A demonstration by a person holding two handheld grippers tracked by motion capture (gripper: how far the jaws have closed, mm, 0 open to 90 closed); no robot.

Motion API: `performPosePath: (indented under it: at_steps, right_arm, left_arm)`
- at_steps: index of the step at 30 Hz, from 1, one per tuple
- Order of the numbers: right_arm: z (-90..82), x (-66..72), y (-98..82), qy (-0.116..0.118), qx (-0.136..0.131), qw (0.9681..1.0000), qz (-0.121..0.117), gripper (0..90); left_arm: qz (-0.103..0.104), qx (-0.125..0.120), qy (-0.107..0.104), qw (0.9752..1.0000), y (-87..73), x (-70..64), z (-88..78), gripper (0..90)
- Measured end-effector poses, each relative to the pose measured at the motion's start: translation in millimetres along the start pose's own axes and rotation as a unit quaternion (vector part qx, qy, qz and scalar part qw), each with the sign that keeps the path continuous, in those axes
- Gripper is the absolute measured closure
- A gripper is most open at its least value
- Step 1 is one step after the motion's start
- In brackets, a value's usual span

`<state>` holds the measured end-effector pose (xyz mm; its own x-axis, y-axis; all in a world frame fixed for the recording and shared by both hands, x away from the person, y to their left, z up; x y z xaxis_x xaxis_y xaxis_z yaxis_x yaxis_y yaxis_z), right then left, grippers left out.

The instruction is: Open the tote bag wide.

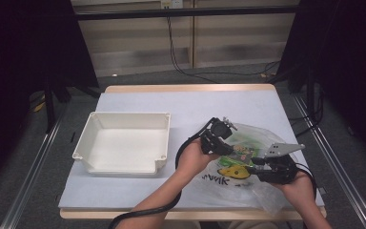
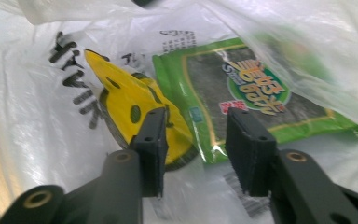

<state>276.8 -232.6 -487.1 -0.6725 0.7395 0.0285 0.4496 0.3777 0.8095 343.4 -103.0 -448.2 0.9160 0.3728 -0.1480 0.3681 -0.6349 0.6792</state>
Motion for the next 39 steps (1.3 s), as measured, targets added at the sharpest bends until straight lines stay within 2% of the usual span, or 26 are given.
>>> performPosePath:
  at_steps: [1, 3, 4, 7, 10, 11, 12, 14, 16, 19, 25, 30, 31, 35, 39]
  right_arm:
    - [2.1, 2.2, -0.3, 0.005, 0.003, 1.0000, 0.001, 57.4]
    - [7.0, 6.6, -2.3, 0.011, 0.010, 0.9999, -0.001, 57.3]
    - [10.4, 9.0, -4.1, 0.016, 0.014, 0.9998, -0.004, 57.3]
    - [18.9, 15.6, -9.5, 0.025, 0.026, 0.9993, -0.011, 58.3]
    - [24.5, 17.8, -13.7, 0.024, 0.039, 0.9987, -0.021, 65.7]
    - [26.1, 19.1, -15.3, 0.033, 0.040, 0.9984, -0.022, 70.3]
    - [26.1, 20.1, -16.2, 0.037, 0.043, 0.9982, -0.021, 73.4]
    - [26.6, 21.0, -17.8, 0.037, 0.048, 0.9978, -0.027, 78.0]
    - [26.6, 23.0, -19.1, 0.046, 0.049, 0.9973, -0.029, 84.1]
    - [26.2, 26.8, -23.3, 0.057, 0.060, 0.9956, -0.044, 88.7]
    - [23.5, 30.9, -31.5, 0.076, 0.069, 0.9938, -0.042, 90.0]
    - [20.0, 33.4, -34.8, 0.093, 0.065, 0.9929, -0.036, 90.0]
    - [19.0, 33.7, -35.6, 0.091, 0.068, 0.9929, -0.037, 90.0]
    - [16.1, 36.7, -37.7, 0.110, 0.069, 0.9908, -0.037, 90.0]
    - [12.6, 39.9, -40.3, 0.119, 0.070, 0.9896, -0.041, 90.0]
  left_arm:
    - [0.006, 0.006, 0.007, 0.9999, 0.6, 2.8, 4.8, 84.8]
    - [0.000, 0.011, 0.014, 0.9998, 1.1, 7.4, 14.6, 83.0]
    - [0.000, 0.021, 0.017, 0.9996, 0.2, 9.4, 19.3, 83.0]
    - [0.003, 0.028, 0.031, 0.9991, -1.0, 15.7, 32.5, 81.4]
    - [0.004, 0.033, 0.046, 0.9984, -1.3, 23.0, 39.9, 80.9]
    - [0.000, 0.026, 0.049, 0.9985, -0.7, 24.5, 41.5, 80.8]
    - [-0.002, 0.029, 0.051, 0.9983, -0.4, 26.9, 42.3, 80.9]
    - [-0.005, 0.023, 0.065, 0.9976, 1.6, 32.1, 43.8, 81.7]
    - [-0.007, 0.020, 0.068, 0.9975, 3.8, 35.7, 44.9, 85.0]
    - [-0.007, 0.021, 0.073, 0.9971, 5.8, 40.8, 48.1, 86.9]
    - [-0.024, 0.003, 0.095, 0.9952, 9.1, 57.2, 51.3, 90.0]
    - [-0.036, 0.000, 0.112, 0.9931, 11.4, 70.5, 52.6, 90.0]
    - [-0.035, -0.002, 0.113, 0.9930, 11.8, 73.6, 52.5, 90.0]
    - [-0.044, -0.006, 0.117, 0.9921, 12.4, 80.9, 54.0, 90.0]
    - [-0.054, -0.009, 0.119, 0.9914, 12.9, 85.4, 54.7, 90.0]
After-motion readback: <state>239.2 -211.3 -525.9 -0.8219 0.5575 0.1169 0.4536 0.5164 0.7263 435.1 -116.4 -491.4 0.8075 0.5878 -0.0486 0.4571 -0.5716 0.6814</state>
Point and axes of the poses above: each handheld gripper's, and its own axes: z roughly forward along the jaws, y roughly out of its top, x roughly to its left, the point moved 7 cm from there along z, roughly forward along the jaws, and after that the axes turned 7 degrees about -x, right-handed, at the moved point
